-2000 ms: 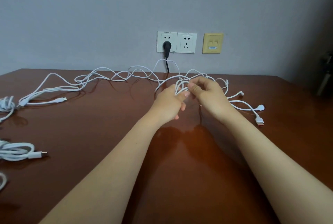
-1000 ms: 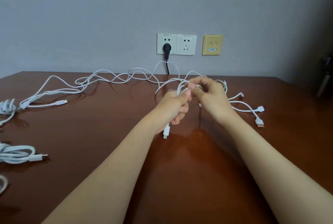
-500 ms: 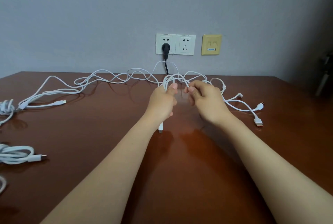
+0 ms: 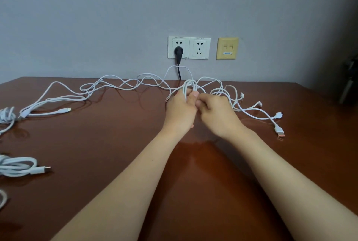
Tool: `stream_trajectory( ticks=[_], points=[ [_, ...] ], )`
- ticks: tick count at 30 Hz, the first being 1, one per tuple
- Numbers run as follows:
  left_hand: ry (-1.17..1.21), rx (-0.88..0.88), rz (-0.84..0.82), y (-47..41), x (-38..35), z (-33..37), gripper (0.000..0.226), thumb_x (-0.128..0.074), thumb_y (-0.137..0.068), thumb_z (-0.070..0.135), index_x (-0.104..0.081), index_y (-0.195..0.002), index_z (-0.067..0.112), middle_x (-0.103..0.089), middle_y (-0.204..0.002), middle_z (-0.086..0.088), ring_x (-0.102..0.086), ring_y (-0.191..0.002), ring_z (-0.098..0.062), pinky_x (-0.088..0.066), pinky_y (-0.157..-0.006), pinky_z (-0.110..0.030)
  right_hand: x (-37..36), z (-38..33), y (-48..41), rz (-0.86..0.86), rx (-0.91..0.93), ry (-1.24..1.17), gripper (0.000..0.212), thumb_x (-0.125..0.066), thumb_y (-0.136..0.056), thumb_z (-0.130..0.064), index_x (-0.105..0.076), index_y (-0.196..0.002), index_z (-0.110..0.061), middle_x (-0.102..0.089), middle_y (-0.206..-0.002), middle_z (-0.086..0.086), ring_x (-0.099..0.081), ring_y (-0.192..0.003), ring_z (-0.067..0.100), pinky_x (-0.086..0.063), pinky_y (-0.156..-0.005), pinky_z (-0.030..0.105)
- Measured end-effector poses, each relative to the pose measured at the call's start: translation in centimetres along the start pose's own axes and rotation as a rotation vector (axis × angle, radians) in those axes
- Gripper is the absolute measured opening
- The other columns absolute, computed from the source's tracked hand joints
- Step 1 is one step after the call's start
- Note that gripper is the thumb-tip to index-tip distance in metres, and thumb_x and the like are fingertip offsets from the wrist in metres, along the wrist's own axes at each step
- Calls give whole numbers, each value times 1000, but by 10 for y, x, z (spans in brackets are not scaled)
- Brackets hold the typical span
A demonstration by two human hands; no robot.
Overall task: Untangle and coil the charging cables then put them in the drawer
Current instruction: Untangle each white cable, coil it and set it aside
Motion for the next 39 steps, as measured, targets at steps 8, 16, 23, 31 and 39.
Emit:
stream_trajectory(
  ticks=[8, 16, 23, 31, 39],
  points=[
    [-208, -34, 91, -5, 9, -5, 24, -34, -98, 25, -55, -98, 13, -65, -94, -16, -64, -74, -36, -53, -76, -41, 1, 6, 4, -82, -98, 148, 53, -32, -95, -52, -65, -79, -13, -63, -79, 7, -57, -92, 31, -42, -75, 35],
    [504, 292, 61, -8, 13, -18, 24, -32, -102, 20, -46, -84, 14, -65, -86, -11, -64, -50, -13, -55, -53, -21, 3, 2, 8, -40, 9, 135, 21, -43, -97, -35, -53, -104, -19, -52, -75, -11, -56, -92, 28, -23, -66, 28],
    [910, 376, 150, -10, 21, -17, 26, -28, -103, 21, -44, -87, 8, -63, -81, -11, -65, -75, -23, -57, -65, -30, 0, 7, 8, -90, 28, 122, 21, -41, -97, -40, -44, -87, -21, -64, -82, 4, -56, -91, 32, -27, -70, 30],
    [1107, 422, 245, -19, 34, -24, 35, -31, -103, 28, -40, -72, 14, -34, -35, 8, -30, -28, -7, -40, -40, -15, 4, 1, 7, -45, 101, 156, 13, -46, -97, -26, -53, -99, -16, -52, -78, -9, -54, -89, 26, -26, -73, 29],
    [833, 361, 235, -18, 32, -22, 33, -33, -102, 27, -41, -72, 16, -36, -36, 12, -22, -28, -5, -22, -33, -12, 4, -7, 6, 155, 344, 316, 14, -55, -74, -3, -62, -77, -15, -57, -74, 2, -54, -66, 28, -22, -72, 31]
  ],
)
Point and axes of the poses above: each hand's wrist, its own y-axis away from the middle knuckle, its own x-axis out of the back of the hand, z = x × y, the point moved 4 cm from there along -y, towards the middle knuckle
